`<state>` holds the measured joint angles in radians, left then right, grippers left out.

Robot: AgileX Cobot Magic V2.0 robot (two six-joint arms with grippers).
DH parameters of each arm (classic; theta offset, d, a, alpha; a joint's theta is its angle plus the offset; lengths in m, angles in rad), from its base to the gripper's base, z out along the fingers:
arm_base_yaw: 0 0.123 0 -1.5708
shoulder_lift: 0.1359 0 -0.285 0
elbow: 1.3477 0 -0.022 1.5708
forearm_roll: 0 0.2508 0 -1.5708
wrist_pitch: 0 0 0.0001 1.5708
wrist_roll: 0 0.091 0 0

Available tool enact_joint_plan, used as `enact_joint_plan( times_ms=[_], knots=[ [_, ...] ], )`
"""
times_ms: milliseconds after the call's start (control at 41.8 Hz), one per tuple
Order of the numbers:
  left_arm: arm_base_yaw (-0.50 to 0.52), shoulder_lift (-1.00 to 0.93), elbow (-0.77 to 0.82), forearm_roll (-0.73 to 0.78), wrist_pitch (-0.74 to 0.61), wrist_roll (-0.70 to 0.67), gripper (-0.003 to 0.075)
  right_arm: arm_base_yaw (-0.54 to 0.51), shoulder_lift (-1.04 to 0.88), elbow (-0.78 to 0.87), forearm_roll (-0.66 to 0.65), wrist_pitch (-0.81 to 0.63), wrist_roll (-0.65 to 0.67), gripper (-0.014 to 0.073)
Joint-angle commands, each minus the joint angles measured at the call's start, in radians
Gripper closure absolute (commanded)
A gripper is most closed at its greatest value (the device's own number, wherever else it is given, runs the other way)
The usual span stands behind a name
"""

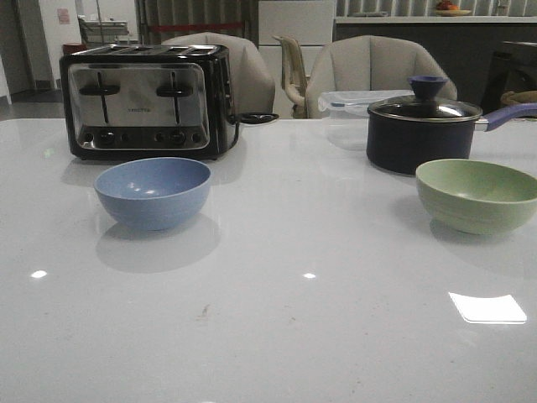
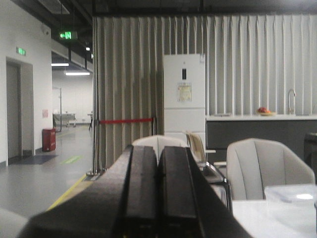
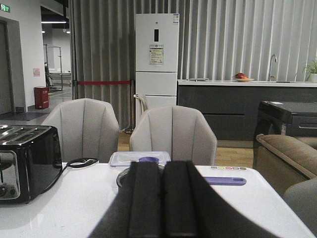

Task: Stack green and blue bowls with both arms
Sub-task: 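Move the right gripper down toward the pale green bowl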

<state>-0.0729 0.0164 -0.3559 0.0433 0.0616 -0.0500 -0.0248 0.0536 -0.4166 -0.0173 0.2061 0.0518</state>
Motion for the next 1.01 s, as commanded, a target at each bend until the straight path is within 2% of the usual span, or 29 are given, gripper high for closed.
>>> enact_joint_plan(
  times_ms=[0,144,287,575,862,934,982],
  knots=[
    [-0.001,0.080,-0.142,-0.006,0.027,-0.002,0.0622,-0.005,0.099,-0.128,-0.011,0.018,-0.001,0.0554],
    [-0.001,0.202,-0.290,-0.006,0.212,-0.002,0.0622,-0.005,0.216,-0.235,-0.011,0.148,-0.001,0.0554],
    [-0.001,0.314,-0.343,-0.006,0.367,-0.002,0.0622,-0.005,0.326,-0.259,-0.011,0.241,-0.001,0.0554],
    [-0.001,0.468,-0.328,-0.010,0.524,-0.002,0.0622,-0.005,0.499,-0.250,-0.011,0.456,-0.001,0.0554],
    [-0.001,0.535,-0.326,-0.010,0.591,-0.007,0.0620,-0.005,0.600,-0.249,-0.011,0.521,-0.001,0.0551],
    [-0.001,0.544,-0.326,-0.010,0.591,-0.007,0.0599,-0.005,0.613,-0.249,-0.011,0.523,-0.001,0.0492],
    [-0.001,0.546,-0.326,-0.010,0.591,-0.007,0.0547,-0.005,0.621,-0.249,-0.012,0.524,-0.001,0.0409]
  ],
)
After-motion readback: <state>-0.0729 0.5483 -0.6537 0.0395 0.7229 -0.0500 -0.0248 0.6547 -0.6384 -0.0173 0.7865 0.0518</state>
